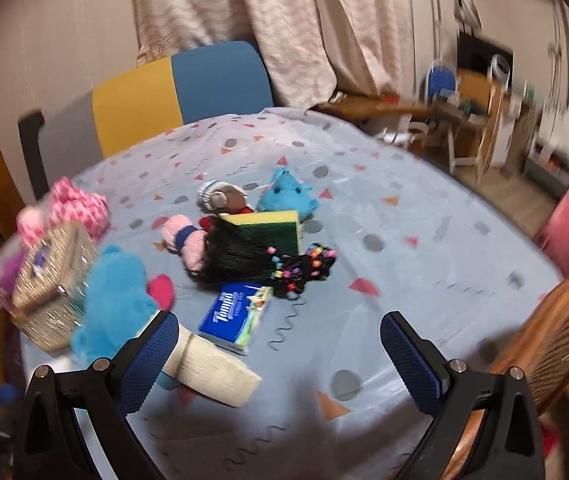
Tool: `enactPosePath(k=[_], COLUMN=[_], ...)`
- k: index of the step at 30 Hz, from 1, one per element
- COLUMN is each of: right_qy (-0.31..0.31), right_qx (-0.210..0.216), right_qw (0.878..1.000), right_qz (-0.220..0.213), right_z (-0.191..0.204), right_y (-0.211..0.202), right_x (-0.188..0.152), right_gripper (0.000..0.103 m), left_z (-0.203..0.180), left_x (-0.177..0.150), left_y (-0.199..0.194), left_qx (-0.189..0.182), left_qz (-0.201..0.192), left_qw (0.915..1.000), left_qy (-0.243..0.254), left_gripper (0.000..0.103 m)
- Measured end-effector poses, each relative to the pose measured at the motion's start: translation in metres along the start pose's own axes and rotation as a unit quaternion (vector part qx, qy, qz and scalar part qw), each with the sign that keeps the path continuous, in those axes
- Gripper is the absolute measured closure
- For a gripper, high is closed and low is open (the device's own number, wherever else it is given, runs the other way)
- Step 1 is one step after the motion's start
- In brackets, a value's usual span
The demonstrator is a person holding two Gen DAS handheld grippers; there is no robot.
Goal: Organize soft objects
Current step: 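Grasp the blue plush with the left gripper while the right grasps the beige tube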
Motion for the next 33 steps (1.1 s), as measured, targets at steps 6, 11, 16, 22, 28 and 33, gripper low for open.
enactPosePath(k=[6, 11, 16, 22, 28, 33], right_qy=[0.042, 0.061, 0.068, 0.08, 0.083, 0.075], right_qx=[0.074, 0.108, 0.125, 0.135, 0.133, 0.111], right_qw=[0.996, 0.992, 0.99, 0.987, 0.987, 0.99], right_qz=[0.007, 0.012, 0.018, 0.025, 0.032, 0.04], right_z=[-0.004, -0.004, -0.005, -0.007, -0.007, -0.006], right_y=[0.007, 0.009, 0.011, 0.014, 0.016, 0.018], right_x=[0.002, 0.001, 0.0, -0.001, -0.002, -0.003], right_gripper=[0.0, 0.0, 0.0, 0.0, 0.0, 0.001], left_z=[-0.004, -0.006, -0.008, -0.009, -0.019, -0.023], left_x=[0.015, 0.032, 0.047, 0.061, 0.064, 0.061], left_y=[0.032, 0.054, 0.077, 0.102, 0.114, 0.102], left_qx=[-0.027, -0.003, 0.008, 0.022, -0.002, -0.011], left_qz=[0.034, 0.043, 0.05, 0.05, 0.044, 0.033], left_qw=[0.999, 0.999, 0.9984, 0.9979, 0.9989, 0.9993], left_qy=[-0.014, -0.012, -0.024, -0.034, -0.013, 0.01], left_gripper=[0.0, 0.002, 0.006, 0.012, 0.044, 0.047])
Point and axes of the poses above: each gripper's, at about its wrist camera, not at the fingertips, and y roughly the way its jaws point, z to its left, x to its top, the point moved 7 cm from there along y, roughly the way its jaws point, and after that the axes turned 8 degrees about z, right-handed, at the moved point
